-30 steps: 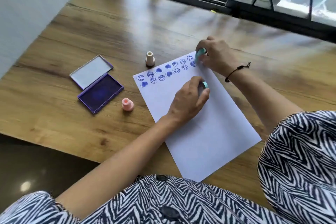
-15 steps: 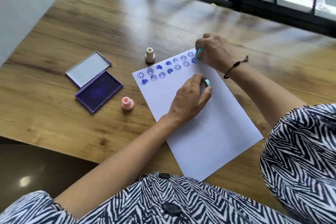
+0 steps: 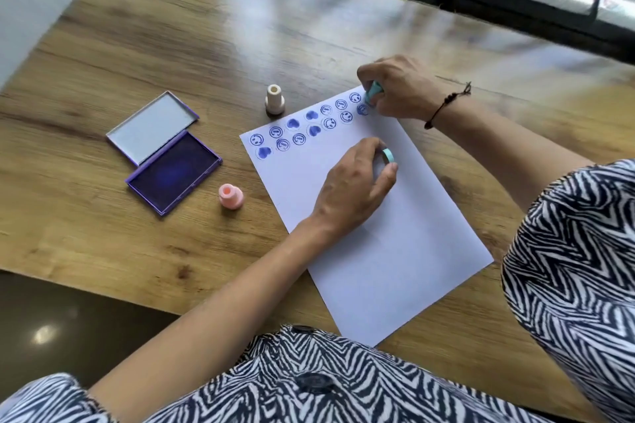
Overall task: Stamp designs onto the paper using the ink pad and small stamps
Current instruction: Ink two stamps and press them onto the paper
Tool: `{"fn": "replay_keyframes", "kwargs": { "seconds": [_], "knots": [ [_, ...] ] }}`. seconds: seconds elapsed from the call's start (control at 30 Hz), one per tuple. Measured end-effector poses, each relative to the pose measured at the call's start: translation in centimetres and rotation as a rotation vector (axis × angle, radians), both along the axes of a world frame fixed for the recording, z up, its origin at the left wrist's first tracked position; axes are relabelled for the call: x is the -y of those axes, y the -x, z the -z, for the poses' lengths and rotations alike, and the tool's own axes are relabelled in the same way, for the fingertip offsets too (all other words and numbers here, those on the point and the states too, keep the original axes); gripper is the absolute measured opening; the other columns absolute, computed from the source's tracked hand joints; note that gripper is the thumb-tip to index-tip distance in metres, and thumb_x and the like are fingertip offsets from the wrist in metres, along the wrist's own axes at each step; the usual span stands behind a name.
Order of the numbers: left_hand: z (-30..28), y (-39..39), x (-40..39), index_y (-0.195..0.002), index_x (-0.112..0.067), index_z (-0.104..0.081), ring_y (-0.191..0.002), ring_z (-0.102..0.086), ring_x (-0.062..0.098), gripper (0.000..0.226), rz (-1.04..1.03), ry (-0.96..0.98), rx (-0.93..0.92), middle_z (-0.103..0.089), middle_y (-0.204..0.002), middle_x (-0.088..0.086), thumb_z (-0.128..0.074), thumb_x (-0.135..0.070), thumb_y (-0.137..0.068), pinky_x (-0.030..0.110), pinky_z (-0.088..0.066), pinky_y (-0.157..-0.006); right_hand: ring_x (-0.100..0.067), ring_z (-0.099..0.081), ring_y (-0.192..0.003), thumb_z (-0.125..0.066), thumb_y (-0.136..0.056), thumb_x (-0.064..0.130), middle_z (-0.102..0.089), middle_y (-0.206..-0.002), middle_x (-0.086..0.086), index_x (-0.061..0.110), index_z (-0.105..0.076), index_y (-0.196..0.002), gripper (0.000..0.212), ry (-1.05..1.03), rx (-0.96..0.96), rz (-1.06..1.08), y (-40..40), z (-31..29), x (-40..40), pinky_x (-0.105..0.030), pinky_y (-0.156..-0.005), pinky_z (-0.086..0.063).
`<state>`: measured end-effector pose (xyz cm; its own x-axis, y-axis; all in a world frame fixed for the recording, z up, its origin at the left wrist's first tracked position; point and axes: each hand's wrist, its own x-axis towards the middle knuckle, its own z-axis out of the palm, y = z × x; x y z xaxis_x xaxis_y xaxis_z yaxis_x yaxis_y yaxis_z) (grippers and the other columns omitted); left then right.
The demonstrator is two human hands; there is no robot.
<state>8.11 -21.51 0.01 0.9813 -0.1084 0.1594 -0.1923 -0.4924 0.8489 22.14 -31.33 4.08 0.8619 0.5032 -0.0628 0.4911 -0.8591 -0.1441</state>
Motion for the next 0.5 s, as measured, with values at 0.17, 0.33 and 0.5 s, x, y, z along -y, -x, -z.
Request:
{"fn": "replay_keyframes", "kwargs": {
  "seconds": [0.17,0.33,0.5],
  "knots": [
    [0.07,-0.03,0.05,-0.11,-0.004,-0.048,-0.103,-0.056,0.027,0.028,-0.007,-0.001,-0.004,-0.061,-0.111,0.014,-0.052,-0.02,-0.088,0.026,-0.037,-0.08,-0.039,-0.052,-0.073,-0.048,-0.064,-0.005,-0.052,-0.069,-0.022,0.014,-0.043,-0.064,0.019,0.039,-0.052,-0.052,-0.77,-0.12,-0.46,-0.043,-0.062,-0.044],
    [0.11,-0.04,0.04,-0.11,-0.003,-0.048,-0.103,-0.056,0.028,0.028,-0.001,-0.005,0.006,-0.06,-0.111,0.015,-0.052,-0.02,-0.088,0.027,-0.038,-0.081,-0.036,-0.048,-0.072,-0.046,-0.064,-0.004,-0.049,-0.069,-0.017,0.015,-0.04,-0.063,0.02,0.043,-0.058,-0.038,-0.97,0.08,-0.28,-0.045,-0.063,-0.047],
    [0.03,-0.05,0.03,-0.111,-0.003,-0.048,-0.104,-0.056,0.027,0.028,0.0,-0.004,-0.003,-0.06,-0.112,0.014,-0.052,-0.02,-0.088,0.031,-0.04,-0.083,-0.036,-0.048,-0.071,-0.045,-0.065,-0.003,-0.049,-0.068,-0.016,0.015,-0.04,-0.063,0.019,0.042,-0.042,-0.036,-0.81,0.23,-0.34,-0.045,-0.061,-0.047]
  ]
}}
